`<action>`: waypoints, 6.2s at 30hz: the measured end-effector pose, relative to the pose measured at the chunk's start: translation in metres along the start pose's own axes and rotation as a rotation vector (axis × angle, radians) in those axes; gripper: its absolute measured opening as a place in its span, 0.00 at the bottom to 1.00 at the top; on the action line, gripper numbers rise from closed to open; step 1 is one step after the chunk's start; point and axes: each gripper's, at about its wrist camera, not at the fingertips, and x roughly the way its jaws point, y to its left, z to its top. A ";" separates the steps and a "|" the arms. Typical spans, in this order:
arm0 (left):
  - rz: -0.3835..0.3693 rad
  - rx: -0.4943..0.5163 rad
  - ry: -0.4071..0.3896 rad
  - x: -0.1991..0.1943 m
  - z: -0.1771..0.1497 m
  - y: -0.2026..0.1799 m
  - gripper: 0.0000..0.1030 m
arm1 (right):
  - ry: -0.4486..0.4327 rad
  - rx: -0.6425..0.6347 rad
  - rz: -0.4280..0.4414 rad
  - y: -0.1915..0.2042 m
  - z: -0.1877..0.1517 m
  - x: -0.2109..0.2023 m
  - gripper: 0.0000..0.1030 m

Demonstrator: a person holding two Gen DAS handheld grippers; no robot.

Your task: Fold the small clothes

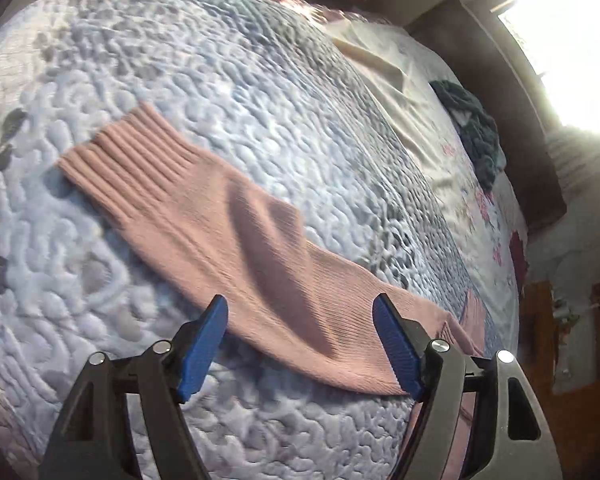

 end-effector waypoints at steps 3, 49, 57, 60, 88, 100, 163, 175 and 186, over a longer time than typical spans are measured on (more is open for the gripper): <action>0.058 -0.121 -0.044 -0.013 0.029 0.057 0.73 | 0.009 -0.050 0.017 0.028 0.003 0.006 0.56; -0.201 0.628 0.174 0.110 -0.110 -0.360 0.06 | 0.074 0.277 0.130 -0.078 0.111 0.029 0.60; -0.173 0.691 0.346 0.198 -0.192 -0.366 0.07 | 0.084 0.392 0.240 -0.110 0.138 0.055 0.76; -0.182 0.674 0.382 0.217 -0.208 -0.356 0.17 | 0.108 0.437 0.289 -0.120 0.152 0.073 0.80; -0.395 0.291 0.363 0.102 -0.230 -0.178 0.56 | 0.423 0.315 0.247 -0.079 0.227 0.234 0.06; -0.321 0.290 0.299 0.089 -0.203 -0.170 0.55 | 0.185 0.203 0.175 -0.071 0.289 0.102 0.05; -0.231 0.552 0.644 0.227 -0.176 -0.271 0.40 | 0.174 0.316 0.141 -0.307 0.177 0.051 0.08; -0.363 0.527 0.513 0.266 -0.066 -0.374 0.71 | 0.161 0.293 0.217 -0.258 0.317 0.115 0.31; -0.368 0.537 0.602 0.386 -0.092 -0.423 0.70 | 0.197 0.259 0.149 -0.248 0.357 0.213 0.33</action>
